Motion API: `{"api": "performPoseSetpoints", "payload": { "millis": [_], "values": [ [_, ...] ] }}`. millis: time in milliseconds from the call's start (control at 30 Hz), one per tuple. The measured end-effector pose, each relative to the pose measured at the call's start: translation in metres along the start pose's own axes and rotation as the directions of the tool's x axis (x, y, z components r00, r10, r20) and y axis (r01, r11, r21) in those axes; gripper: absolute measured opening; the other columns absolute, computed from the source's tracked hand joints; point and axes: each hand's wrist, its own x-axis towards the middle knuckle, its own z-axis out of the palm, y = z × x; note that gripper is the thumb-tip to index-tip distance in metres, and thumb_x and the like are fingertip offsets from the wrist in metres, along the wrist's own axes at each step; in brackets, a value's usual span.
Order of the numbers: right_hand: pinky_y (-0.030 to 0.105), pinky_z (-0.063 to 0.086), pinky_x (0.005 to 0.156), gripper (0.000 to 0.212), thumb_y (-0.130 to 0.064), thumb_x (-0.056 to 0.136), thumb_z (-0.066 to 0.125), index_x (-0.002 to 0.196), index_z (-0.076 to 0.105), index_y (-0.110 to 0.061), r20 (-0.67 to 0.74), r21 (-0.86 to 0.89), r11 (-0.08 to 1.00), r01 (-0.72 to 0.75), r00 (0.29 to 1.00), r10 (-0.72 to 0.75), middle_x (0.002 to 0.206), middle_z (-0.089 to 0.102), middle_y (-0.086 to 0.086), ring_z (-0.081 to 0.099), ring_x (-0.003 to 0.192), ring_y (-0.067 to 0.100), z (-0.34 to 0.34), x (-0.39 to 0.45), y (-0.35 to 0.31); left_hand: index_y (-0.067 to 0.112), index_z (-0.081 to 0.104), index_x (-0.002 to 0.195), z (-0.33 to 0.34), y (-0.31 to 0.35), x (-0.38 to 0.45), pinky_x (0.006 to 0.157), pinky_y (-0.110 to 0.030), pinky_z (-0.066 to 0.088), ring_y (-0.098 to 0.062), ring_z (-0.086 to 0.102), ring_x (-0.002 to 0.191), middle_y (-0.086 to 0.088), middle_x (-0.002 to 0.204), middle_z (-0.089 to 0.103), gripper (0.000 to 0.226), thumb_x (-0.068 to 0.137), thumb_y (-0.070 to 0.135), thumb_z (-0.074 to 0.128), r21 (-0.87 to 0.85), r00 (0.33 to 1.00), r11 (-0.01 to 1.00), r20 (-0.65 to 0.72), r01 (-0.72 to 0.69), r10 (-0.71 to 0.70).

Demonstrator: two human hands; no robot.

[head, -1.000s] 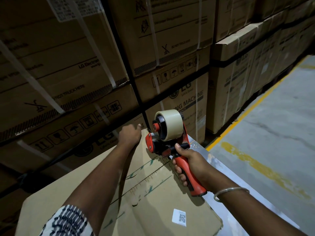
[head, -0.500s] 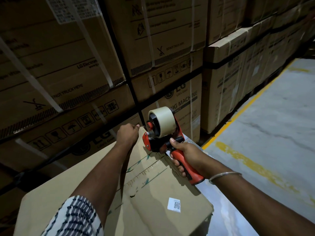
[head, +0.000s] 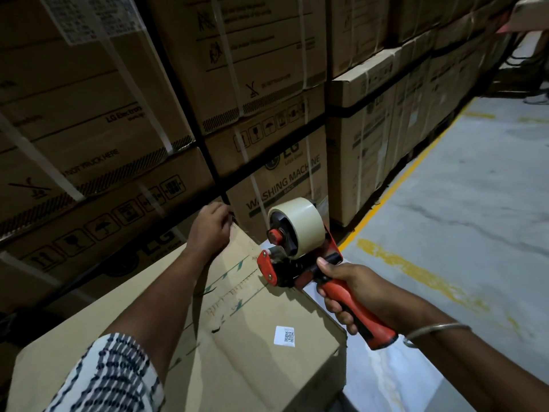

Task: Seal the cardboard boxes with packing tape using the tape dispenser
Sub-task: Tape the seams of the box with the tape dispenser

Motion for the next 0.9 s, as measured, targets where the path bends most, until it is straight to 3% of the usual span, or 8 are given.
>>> {"api": "performPoseSetpoints", "payload": {
  "millis": [100,233,400,600,667,767,833,900],
  "values": [
    [0.024,0.033,0.043,0.056,-0.061,0.097,0.046,0.077,0.051,-0.009,0.010,-0.003,1.000,-0.002,1.000,0.002,0.060,0.047,0.006,0.039,0.042,0.017,0.000,0.002,-0.001,0.017,0.069,0.118,-0.011,0.001,-0.005,0.093,-0.040,0.046,-0.020,0.054,0.115,-0.001,0.122,0.063,0.045,0.093,0.046,0.045,-0.049,0.942,0.964,0.206,-0.262,0.266],
    [0.025,0.036,0.044,0.056,-0.062,0.097,0.047,0.078,0.052,-0.009,0.029,-0.021,1.000,-0.007,1.000,0.007,0.061,0.047,0.007,0.041,0.043,0.017,-0.003,0.005,-0.002,0.023,0.065,0.124,-0.014,-0.014,-0.001,0.091,-0.038,0.048,-0.014,0.055,0.114,0.004,0.125,0.060,0.065,0.089,0.071,0.040,-0.064,0.879,0.938,0.332,-0.341,0.343],
    [0.025,0.038,0.044,0.056,-0.061,0.097,0.046,0.078,0.052,-0.009,0.054,-0.054,0.998,-0.014,0.998,0.017,0.061,0.049,0.006,0.043,0.044,0.017,-0.004,0.015,-0.009,0.024,0.062,0.131,-0.017,-0.018,0.000,0.094,-0.039,0.046,-0.018,0.055,0.120,0.003,0.134,0.057,0.080,0.084,0.081,0.031,0.038,0.888,0.947,0.360,-0.320,0.286],
    [0.024,0.038,0.043,0.055,-0.060,0.098,0.046,0.081,0.050,-0.008,0.050,-0.092,0.996,0.002,0.999,0.003,0.062,0.048,0.007,0.043,0.043,0.016,0.004,0.042,-0.028,0.030,0.053,0.141,-0.032,-0.019,-0.001,0.119,-0.055,0.000,-0.015,0.034,0.144,0.006,0.149,0.048,0.068,0.087,0.066,0.034,0.165,0.899,0.979,0.436,-0.121,0.038],
    [0.025,0.039,0.044,0.055,-0.061,0.098,0.046,0.081,0.050,-0.009,0.058,-0.109,0.994,-0.001,0.998,0.008,0.063,0.048,0.007,0.043,0.043,0.016,0.005,0.049,-0.034,0.033,0.054,0.140,-0.035,-0.014,-0.003,0.121,-0.054,0.005,-0.015,0.032,0.146,0.006,0.149,0.049,0.051,0.092,0.042,0.041,0.118,0.895,0.981,0.437,-0.152,0.086],
    [0.026,0.039,0.046,0.057,-0.063,0.096,0.048,0.080,0.050,-0.009,0.071,-0.131,0.991,-0.014,0.997,0.024,0.064,0.047,0.007,0.043,0.046,0.016,0.003,0.054,-0.038,0.034,0.065,0.129,-0.033,-0.007,-0.014,0.112,-0.048,0.034,-0.017,0.049,0.131,0.010,0.137,0.059,0.049,0.085,0.019,0.048,-0.103,0.882,0.987,0.445,-0.124,0.157],
    [0.026,0.038,0.046,0.056,-0.063,0.097,0.047,0.080,0.049,-0.009,0.074,-0.125,0.992,-0.024,0.997,0.033,0.063,0.047,0.006,0.042,0.046,0.016,0.003,0.053,-0.039,0.031,0.067,0.125,-0.029,-0.009,-0.022,0.103,-0.043,0.043,-0.013,0.054,0.121,0.012,0.130,0.062,0.042,0.091,0.046,0.047,-0.205,0.880,0.978,0.455,-0.041,0.132],
    [0.026,0.037,0.046,0.055,-0.061,0.099,0.045,0.080,0.049,-0.010,0.071,-0.116,0.993,-0.023,0.997,0.031,0.063,0.047,0.005,0.041,0.046,0.015,0.004,0.051,-0.040,0.029,0.067,0.126,-0.027,-0.010,-0.024,0.103,-0.044,0.042,-0.014,0.053,0.119,0.010,0.130,0.060,0.061,0.086,0.068,0.044,-0.204,0.881,0.979,0.463,-0.006,0.101]
  ]
}}
